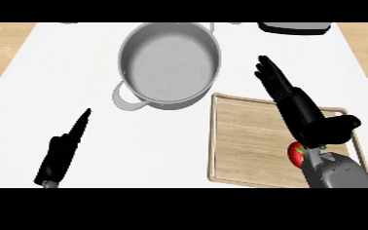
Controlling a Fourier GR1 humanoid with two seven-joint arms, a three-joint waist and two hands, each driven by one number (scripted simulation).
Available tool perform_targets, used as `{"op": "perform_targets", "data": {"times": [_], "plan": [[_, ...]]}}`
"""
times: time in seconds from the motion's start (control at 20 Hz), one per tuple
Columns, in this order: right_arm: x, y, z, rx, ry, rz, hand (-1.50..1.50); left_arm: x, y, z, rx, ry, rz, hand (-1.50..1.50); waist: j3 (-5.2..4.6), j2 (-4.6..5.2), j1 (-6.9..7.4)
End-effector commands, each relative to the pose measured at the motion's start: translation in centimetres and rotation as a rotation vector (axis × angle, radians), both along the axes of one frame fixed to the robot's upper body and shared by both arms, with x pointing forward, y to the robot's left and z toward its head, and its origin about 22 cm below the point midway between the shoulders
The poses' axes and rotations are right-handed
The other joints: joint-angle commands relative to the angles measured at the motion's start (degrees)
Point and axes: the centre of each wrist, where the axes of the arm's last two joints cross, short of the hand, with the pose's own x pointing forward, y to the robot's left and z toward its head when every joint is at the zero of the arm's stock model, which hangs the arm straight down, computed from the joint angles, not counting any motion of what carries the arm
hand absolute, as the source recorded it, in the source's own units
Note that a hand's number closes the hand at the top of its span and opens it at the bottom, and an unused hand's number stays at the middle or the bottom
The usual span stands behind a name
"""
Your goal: Pick the tomato from the tray and place it in the pot
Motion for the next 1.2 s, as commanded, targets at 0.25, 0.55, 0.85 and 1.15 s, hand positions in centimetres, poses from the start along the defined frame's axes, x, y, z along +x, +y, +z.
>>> {"op": "perform_targets", "data": {"times": [0.25, 0.55, 0.85, 1.15], "plan": [[-0.7, -3.2, 0.1, -0.155, -0.042, 0.221, 1.50, 1.6, 5.8, 5.9, 0.234, -0.164, 0.272, 0.00, 2.56, 0.07, -2.63], [-5.4, -6.6, -3.1, -0.375, -0.427, -0.277, -1.50, 1.5, 5.0, 5.2, 0.128, 0.006, 0.350, 0.00, 2.69, -0.32, -4.91], [-11.0, -8.1, 0.6, -0.495, -0.442, -0.234, -1.50, 3.0, 3.0, 7.3, 0.140, -0.001, 0.334, 0.00, 2.46, -0.41, -3.08], [-10.7, -10.0, 5.0, -0.876, -0.290, -0.246, -1.50, 2.8, 2.7, 6.2, 0.132, 0.001, 0.308, 0.00, 2.29, -0.23, -2.37]]}}
